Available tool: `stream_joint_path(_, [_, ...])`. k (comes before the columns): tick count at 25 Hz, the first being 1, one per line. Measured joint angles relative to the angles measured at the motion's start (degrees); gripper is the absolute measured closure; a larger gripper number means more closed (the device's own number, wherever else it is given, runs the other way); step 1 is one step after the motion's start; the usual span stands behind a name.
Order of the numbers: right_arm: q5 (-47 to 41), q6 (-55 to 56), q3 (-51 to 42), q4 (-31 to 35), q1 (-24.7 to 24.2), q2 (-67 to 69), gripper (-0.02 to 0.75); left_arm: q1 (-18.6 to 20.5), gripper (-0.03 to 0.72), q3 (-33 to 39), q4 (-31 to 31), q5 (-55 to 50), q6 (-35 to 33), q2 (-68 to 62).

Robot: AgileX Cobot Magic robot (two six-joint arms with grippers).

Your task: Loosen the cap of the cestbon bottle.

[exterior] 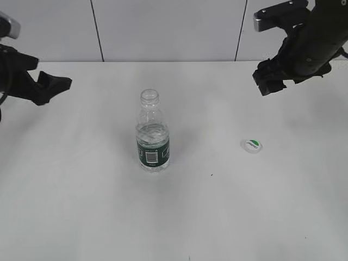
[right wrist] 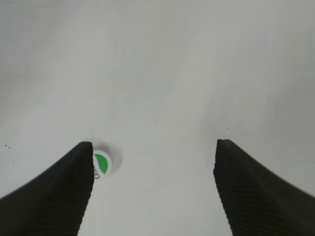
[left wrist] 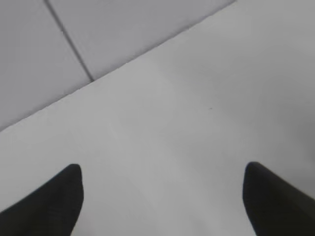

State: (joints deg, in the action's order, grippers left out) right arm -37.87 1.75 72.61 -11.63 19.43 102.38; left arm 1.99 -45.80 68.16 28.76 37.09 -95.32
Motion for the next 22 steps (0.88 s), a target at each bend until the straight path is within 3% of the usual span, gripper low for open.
stream_joint_path(6, [-11.3,0.3,5.4,-4.3,0.0,-0.1,0.157,0.0,0.097,0.0,-0.5,-14.0,13.3,6.7])
stream_joint_path(12, [-19.2,0.3,10.4,-4.9,0.0,-0.1,0.157,-0.2,0.099,0.0,-1.2,-27.9,14.9,9.9])
stream_joint_path(16, [-22.5,0.3,12.8,-6.2,0.0,-0.1,0.157,-0.2,0.125,0.0,-6.2,-42.5,14.7,10.2])
stream_joint_path(18, [-23.6,0.3,13.4,-6.9,0.0,-0.2,0.157,-0.2,0.143,0.0,-11.7,-49.3,11.2,10.2])
stream_joint_path(22, [-25.5,0.3,13.5,-6.9,0.0,-0.4,0.157,-0.2,0.151,0.0,-27.5,-53.1,-4.1,11.5])
